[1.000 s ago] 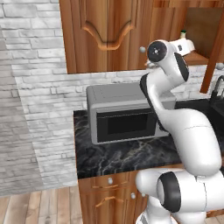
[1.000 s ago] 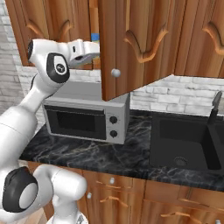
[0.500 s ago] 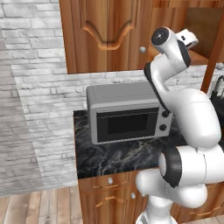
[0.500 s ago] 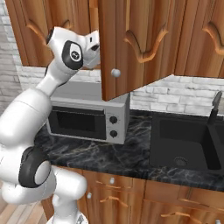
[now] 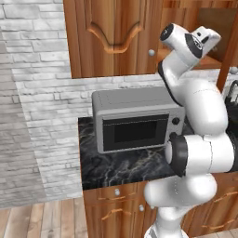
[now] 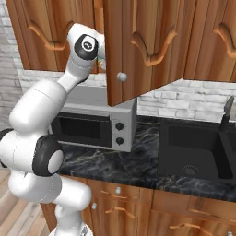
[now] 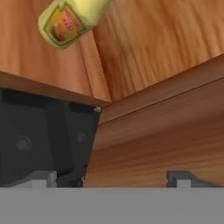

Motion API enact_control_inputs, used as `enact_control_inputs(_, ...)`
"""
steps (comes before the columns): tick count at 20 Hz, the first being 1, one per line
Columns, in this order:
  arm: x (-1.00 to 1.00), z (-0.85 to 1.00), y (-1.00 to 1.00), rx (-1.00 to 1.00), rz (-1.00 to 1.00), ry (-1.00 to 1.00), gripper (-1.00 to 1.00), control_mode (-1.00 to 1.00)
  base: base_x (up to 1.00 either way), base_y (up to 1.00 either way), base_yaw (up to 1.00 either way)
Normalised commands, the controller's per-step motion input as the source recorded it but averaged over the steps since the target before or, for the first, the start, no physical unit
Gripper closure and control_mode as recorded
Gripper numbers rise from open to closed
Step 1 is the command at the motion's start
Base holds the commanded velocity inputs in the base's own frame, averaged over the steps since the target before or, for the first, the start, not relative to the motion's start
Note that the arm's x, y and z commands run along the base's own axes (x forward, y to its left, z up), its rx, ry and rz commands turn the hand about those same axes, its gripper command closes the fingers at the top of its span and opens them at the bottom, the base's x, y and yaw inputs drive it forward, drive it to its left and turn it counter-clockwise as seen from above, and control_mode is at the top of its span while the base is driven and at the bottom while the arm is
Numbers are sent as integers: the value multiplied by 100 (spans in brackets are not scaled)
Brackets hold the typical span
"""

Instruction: Move the mayonnaise and mustard from the cabinet to the dining counter.

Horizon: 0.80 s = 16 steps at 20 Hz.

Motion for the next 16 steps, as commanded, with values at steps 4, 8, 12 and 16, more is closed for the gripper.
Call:
enact_control_inputs(4,-66,-9,-99,-7,-30,22,-100,-100,0,0,0)
enact_control_inputs(8,-99,-15,-100,-1,-28,15,-100,-100,0,0,0)
enact_control_inputs(12,-52,-11,-95,0,-19,9,-100,-100,0,0,0)
enact_control_inputs(16,7,0,-40,5,-2,0,-100,-100,0,0,0)
